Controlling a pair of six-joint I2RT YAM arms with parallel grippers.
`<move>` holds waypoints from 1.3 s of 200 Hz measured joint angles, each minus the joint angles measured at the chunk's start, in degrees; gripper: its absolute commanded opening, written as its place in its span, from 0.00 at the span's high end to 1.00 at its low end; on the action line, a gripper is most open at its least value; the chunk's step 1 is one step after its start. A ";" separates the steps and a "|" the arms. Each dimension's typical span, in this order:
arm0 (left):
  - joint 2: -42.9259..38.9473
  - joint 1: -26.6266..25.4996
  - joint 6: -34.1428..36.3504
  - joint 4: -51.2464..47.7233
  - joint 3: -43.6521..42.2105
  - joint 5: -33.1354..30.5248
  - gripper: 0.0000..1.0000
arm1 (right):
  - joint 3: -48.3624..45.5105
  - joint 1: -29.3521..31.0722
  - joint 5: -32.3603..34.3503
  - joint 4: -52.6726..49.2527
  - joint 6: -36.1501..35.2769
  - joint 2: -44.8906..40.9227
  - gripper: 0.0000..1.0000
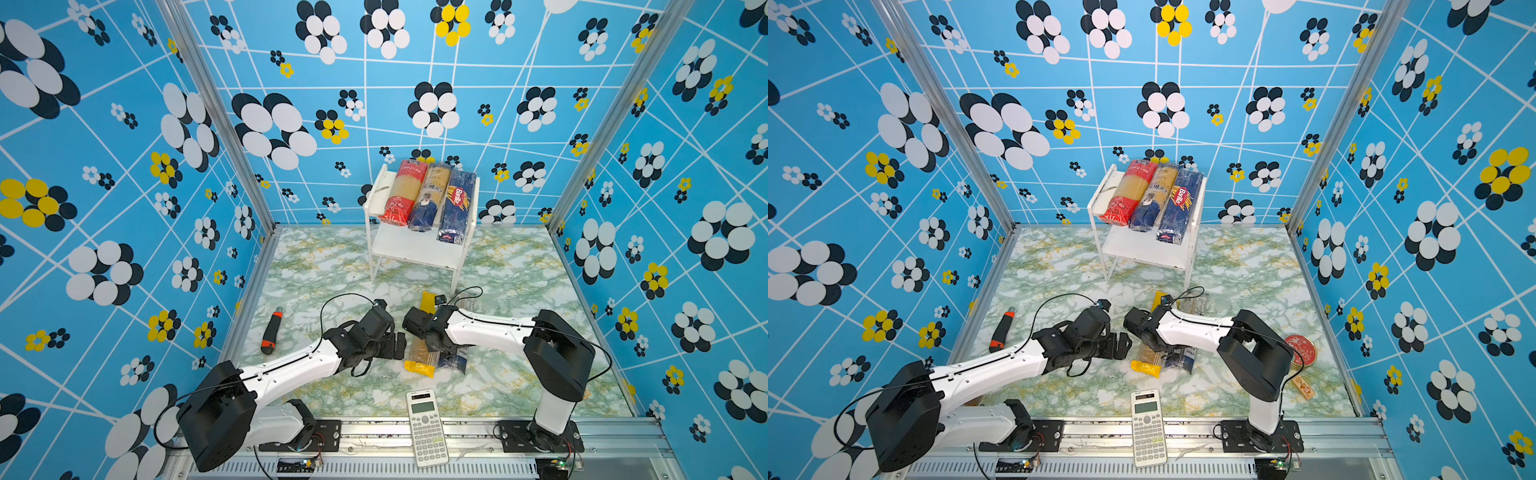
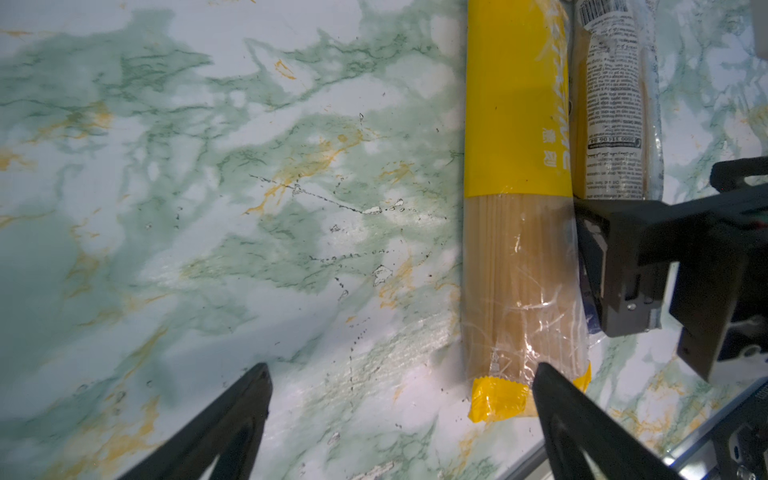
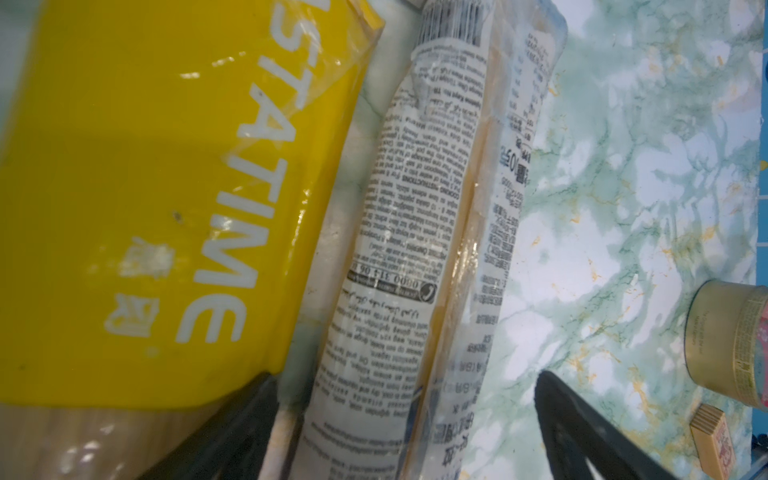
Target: Place and organize the pasta boxes and bags onto the shelf
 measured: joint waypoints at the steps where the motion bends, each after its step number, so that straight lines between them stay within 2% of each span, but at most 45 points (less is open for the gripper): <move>1: 0.00 0.00 0.00 -0.02 0.00 -0.04 0.01 | 0.00 0.00 0.00 0.00 0.00 0.00 0.01; 81: -6.93 0.13 0.22 -3.87 -2.29 -4.00 0.01 | 3.85 0.09 -1.90 1.38 -1.57 3.56 0.01; 116: -8.90 0.79 0.28 -4.02 -3.34 -4.42 0.01 | 7.61 0.96 -3.74 4.68 -2.91 6.67 0.01; 155: -9.16 1.20 0.66 -4.24 -5.31 -4.72 0.01 | 7.34 1.33 -7.21 9.62 -4.70 6.82 0.01; 206: -12.07 1.46 1.11 -2.45 -8.31 -5.05 0.01 | -2.82 1.49 -11.32 19.74 -8.90 -0.17 0.01; 260: -16.76 1.53 1.42 2.34 -11.69 -5.01 0.01 | -7.50 1.60 -12.15 22.99 -12.55 -9.62 0.01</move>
